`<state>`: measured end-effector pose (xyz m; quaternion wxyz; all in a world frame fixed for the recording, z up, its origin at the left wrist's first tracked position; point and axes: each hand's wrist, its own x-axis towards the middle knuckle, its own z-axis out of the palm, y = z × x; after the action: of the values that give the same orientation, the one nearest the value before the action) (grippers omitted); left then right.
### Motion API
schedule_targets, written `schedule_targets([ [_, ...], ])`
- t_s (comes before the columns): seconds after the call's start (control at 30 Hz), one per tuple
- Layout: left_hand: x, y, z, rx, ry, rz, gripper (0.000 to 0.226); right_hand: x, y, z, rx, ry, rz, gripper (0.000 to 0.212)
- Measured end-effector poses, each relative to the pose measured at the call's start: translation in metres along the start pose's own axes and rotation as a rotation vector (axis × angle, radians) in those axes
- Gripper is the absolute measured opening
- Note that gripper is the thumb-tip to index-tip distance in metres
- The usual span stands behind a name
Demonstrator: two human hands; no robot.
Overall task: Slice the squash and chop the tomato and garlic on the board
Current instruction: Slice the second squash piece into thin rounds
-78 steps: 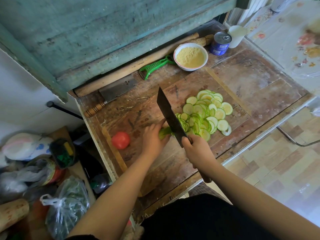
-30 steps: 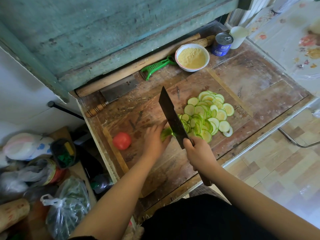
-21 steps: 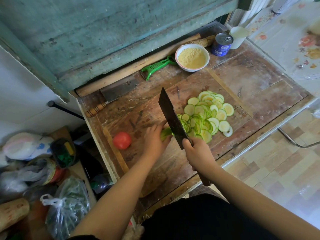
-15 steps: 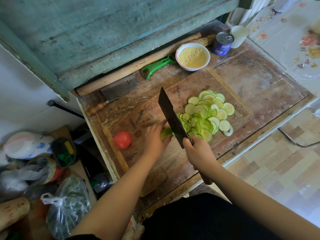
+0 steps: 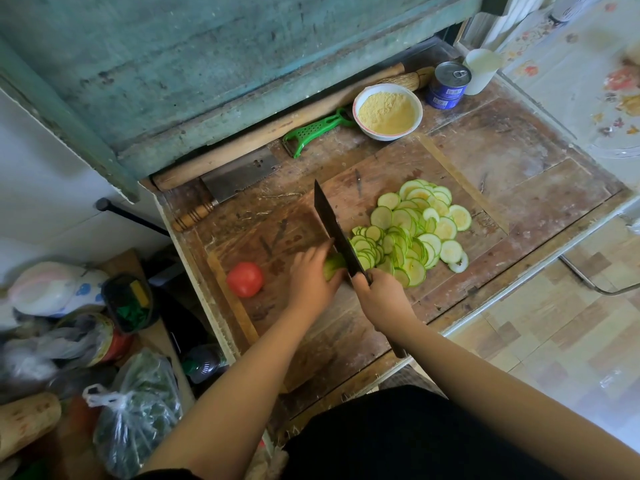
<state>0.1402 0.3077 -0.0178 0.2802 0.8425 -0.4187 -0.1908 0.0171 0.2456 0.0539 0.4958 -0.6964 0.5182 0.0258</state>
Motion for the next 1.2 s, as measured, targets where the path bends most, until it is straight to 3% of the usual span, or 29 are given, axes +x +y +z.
schedule_targets([
  [1.2,0.001,0.001,0.000,0.044,-0.011,-0.013,0.061,-0.013,0.007,-0.002,0.004,0.030,-0.067,0.034],
])
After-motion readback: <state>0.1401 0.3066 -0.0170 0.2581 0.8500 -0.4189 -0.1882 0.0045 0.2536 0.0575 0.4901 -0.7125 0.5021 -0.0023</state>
